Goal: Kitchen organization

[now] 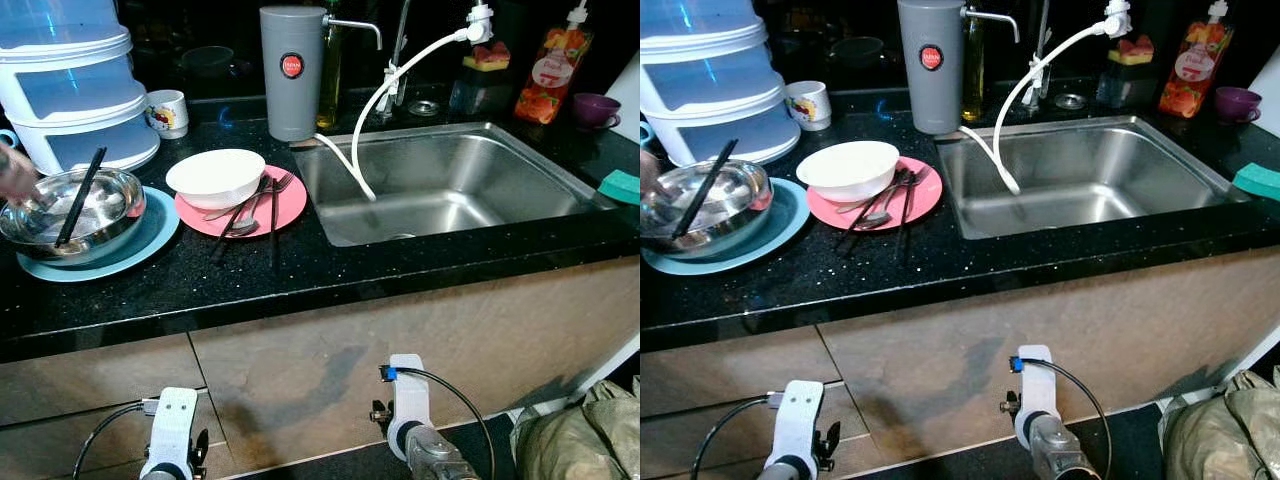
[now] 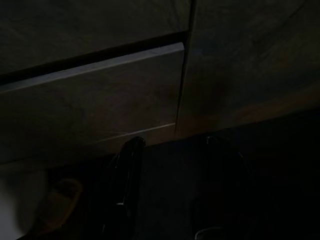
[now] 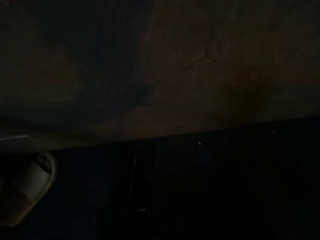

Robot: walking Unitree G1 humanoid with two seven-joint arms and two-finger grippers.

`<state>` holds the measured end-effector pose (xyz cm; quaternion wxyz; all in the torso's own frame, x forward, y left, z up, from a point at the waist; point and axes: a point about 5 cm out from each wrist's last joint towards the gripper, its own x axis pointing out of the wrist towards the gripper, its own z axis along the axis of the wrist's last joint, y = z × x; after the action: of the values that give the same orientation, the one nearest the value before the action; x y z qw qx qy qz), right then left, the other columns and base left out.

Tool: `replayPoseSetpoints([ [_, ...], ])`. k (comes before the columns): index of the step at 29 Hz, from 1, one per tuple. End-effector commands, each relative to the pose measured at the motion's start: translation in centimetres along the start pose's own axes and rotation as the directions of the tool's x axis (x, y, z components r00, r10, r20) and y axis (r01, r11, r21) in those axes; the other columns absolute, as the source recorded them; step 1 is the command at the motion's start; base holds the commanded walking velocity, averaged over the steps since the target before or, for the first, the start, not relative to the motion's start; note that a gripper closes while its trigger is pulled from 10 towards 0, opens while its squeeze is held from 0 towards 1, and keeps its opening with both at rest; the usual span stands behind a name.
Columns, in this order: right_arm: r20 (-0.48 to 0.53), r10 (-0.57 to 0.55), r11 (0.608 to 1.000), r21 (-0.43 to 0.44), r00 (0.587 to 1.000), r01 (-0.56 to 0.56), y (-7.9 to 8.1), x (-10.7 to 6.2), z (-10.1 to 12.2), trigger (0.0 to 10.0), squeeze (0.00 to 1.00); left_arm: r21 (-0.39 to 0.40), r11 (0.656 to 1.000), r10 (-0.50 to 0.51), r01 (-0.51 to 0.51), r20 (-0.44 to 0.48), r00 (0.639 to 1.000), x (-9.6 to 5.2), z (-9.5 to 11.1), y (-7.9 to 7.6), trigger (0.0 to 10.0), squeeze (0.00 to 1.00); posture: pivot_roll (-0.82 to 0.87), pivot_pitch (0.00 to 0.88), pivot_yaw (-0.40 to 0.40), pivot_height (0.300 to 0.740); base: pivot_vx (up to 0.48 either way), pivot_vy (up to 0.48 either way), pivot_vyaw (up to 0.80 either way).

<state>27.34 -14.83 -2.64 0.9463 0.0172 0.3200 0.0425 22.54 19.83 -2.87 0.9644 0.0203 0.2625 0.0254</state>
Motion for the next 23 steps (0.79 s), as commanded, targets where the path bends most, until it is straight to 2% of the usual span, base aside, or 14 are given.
replayPoseSetpoints([
  [1,-0.014,-0.016,0.999,0.032,1.0,0.016,-0.1,-0.1,-0.6,10.0,0.0,-0.01,1.0,-0.008,0.007,-0.03,1.0,-0.2,-0.6,-0.1,10.0,0.0,0.01,0.093,0.005,0.74,0.0,0.0,0.0],
  [3,-0.016,-0.019,0.999,0.04,1.0,0.02,-0.2,-0.2,-0.6,10.0,0.0,-0.008,1.0,-0.007,0.007,-0.031,1.0,-0.1,-0.5,0.0,10.0,0.0,0.01,0.093,0.005,0.74,0.0,0.0,0.0],
  [6,-0.02,-0.009,1.0,0.008,1.0,0.009,-0.1,-0.1,-0.6,10.0,0.0,-0.051,0.999,0.01,-0.011,-0.008,1.0,0.0,0.0,0.1,10.0,0.0,0.02,0.089,-0.002,0.74,0.0,0.0,0.0],
  [11,-0.027,-0.009,1.0,-0.009,1.0,0.009,0.0,-0.1,-0.7,10.0,0.0,-0.069,0.997,0.034,-0.036,-0.025,0.999,-0.2,-0.3,0.3,10.0,0.0,0.0,0.088,0.016,0.74,0.0,0.0,0.0],
  [13,-0.024,-0.016,1.0,0.01,1.0,0.016,-0.1,-0.1,-0.5,10.0,0.0,-0.085,0.996,0.021,-0.023,-0.024,0.999,-0.1,-0.3,0.1,10.0,0.0,-0.01,0.087,0.003,0.74,0.0,0.0,0.0],
  [14,-0.004,0.003,0.998,0.06,1.0,-0.003,0.0,-0.1,-0.3,0.0,0.0,-0.099,0.995,0.004,-0.005,-0.007,1.0,-0.1,-0.1,-0.2,1.5,0.0,0.0,0.09,-0.002,0.74,0.0,0.0,0.0],
  [15,0.012,0.017,0.995,0.095,1.0,-0.018,0.0,-0.1,-0.1,0.0,0.0,-0.107,0.994,-0.008,0.008,0.005,1.0,0.0,0.0,-0.4,1.5,0.0,0.0,0.09,-0.002,0.74,0.0,0.0,0.0],
  [16,0.018,0.037,0.996,0.08,0.999,-0.038,0.2,-0.1,-0.1,0.0,0.0,-0.115,0.992,-0.044,0.045,0.013,0.999,0.0,0.2,-0.7,0.0,0.0,0.0,0.09,-0.006,0.74,0.0,0.0,0.0],
  [18,0.018,0.059,0.997,0.043,0.998,-0.06,0.5,-0.1,-0.1,0.0,0.0,-0.093,0.992,-0.083,0.084,0.013,0.996,0.1,0.4,-1.2,0.0,0.0,0.01,0.087,-0.009,0.74,0.0,0.0,0.0],
  [21,0.017,0.065,0.997,0.031,0.998,-0.065,0.5,-0.1,-0.1,0.0,0.0,-0.074,0.993,-0.089,0.089,0.01,0.996,0.1,0.4,-1.3,0.0,0.0,0.01,0.087,-0.009,0.74,0.0,0.0,0.0],
  [23,0.006,0.058,0.998,-0.018,0.998,-0.058,0.7,-0.1,-0.2,0.0,0.0,-0.055,0.996,-0.075,0.074,-0.01,0.997,0.1,0.2,-1.1,0.0,0.0,0.0,0.087,0.005,0.74,0.0,0.0,0.0],
])
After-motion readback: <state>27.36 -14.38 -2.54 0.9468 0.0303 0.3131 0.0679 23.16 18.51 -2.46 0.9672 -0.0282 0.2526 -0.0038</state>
